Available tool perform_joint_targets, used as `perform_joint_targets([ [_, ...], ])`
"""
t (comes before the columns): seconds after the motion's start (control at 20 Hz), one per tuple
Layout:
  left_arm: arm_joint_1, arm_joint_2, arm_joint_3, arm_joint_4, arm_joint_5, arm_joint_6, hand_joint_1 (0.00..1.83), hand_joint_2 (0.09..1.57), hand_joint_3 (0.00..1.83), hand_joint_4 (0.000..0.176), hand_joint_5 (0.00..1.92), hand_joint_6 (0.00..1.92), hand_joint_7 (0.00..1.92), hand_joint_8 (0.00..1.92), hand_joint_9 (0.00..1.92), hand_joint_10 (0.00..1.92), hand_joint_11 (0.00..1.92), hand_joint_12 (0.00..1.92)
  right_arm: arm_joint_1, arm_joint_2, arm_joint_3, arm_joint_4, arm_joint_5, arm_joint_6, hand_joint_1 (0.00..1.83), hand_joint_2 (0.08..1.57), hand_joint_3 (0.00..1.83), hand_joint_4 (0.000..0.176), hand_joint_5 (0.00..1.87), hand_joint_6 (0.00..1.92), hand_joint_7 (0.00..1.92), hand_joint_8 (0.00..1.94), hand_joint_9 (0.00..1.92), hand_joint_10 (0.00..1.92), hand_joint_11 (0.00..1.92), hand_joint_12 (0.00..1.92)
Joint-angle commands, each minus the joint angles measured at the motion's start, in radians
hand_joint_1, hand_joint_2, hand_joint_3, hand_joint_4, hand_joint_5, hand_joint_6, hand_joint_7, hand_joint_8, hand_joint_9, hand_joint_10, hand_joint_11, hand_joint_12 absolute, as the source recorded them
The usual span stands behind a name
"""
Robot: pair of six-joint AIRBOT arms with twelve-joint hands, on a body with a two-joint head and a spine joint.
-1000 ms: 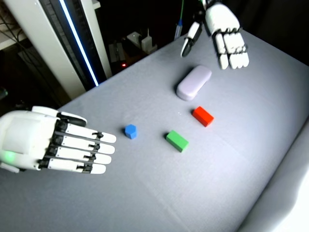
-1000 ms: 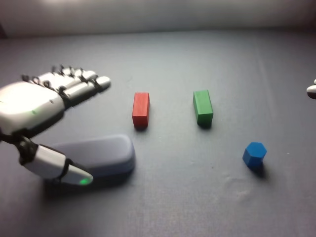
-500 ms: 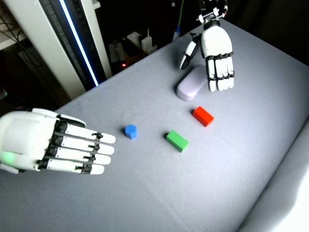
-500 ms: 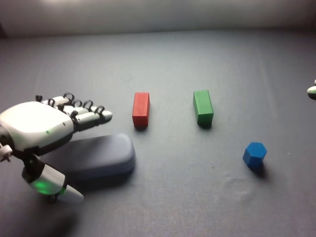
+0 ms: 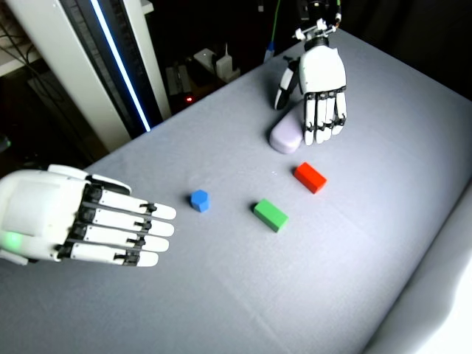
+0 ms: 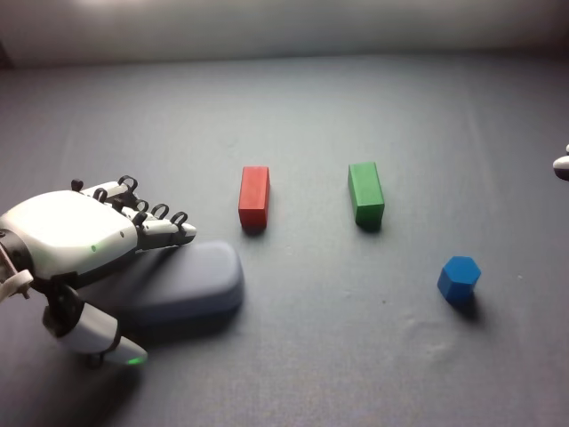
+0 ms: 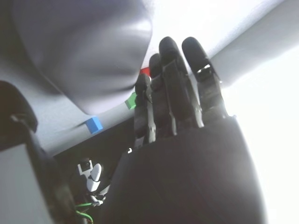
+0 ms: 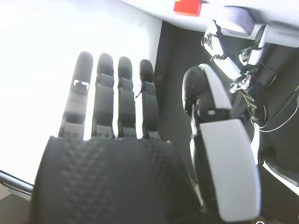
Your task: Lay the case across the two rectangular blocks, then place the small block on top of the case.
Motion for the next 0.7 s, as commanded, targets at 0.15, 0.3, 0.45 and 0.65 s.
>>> perform_joint_targets([
  [0.15, -0.015, -0.013, 0.004, -0.009, -0.088, 0.021, 0.85, 0.87, 0.0, 0.0, 0.44, 0.0, 0.62, 0.01, 0.69, 0.04, 0.23, 1.09, 0.011, -0.001, 0.004, 0.03, 0.113, 0.008, 0.66, 1.3, 0.0, 0.0, 0.44, 0.0, 0.37, 0.0, 0.34, 0.0, 0.02, 0.8],
  [0.3, -0.016, -0.015, 0.003, -0.012, -0.09, 0.023, 1.03, 0.91, 0.0, 0.0, 0.74, 0.01, 1.0, 0.12, 0.83, 1.02, 0.71, 1.6, 0.011, -0.001, 0.004, 0.03, 0.113, 0.009, 0.65, 1.31, 0.0, 0.0, 0.43, 0.0, 0.36, 0.0, 0.33, 0.0, 0.02, 0.8],
  [0.45, -0.017, -0.017, 0.001, -0.017, -0.108, 0.023, 1.28, 1.03, 0.0, 0.0, 1.15, 0.58, 1.18, 0.8, 1.16, 0.98, 1.05, 1.44, 0.011, -0.001, 0.003, 0.031, 0.113, 0.009, 0.63, 1.31, 0.0, 0.0, 0.42, 0.0, 0.36, 0.0, 0.33, 0.0, 0.01, 0.8],
  [0.65, -0.03, 0.009, -0.017, -0.012, -0.159, 0.019, 1.29, 1.02, 0.0, 0.0, 1.12, 0.64, 1.28, 0.63, 1.28, 0.63, 1.08, 1.2, 0.011, -0.001, 0.003, 0.031, 0.113, 0.009, 0.65, 1.31, 0.0, 0.0, 0.42, 0.0, 0.36, 0.0, 0.33, 0.0, 0.02, 0.8],
])
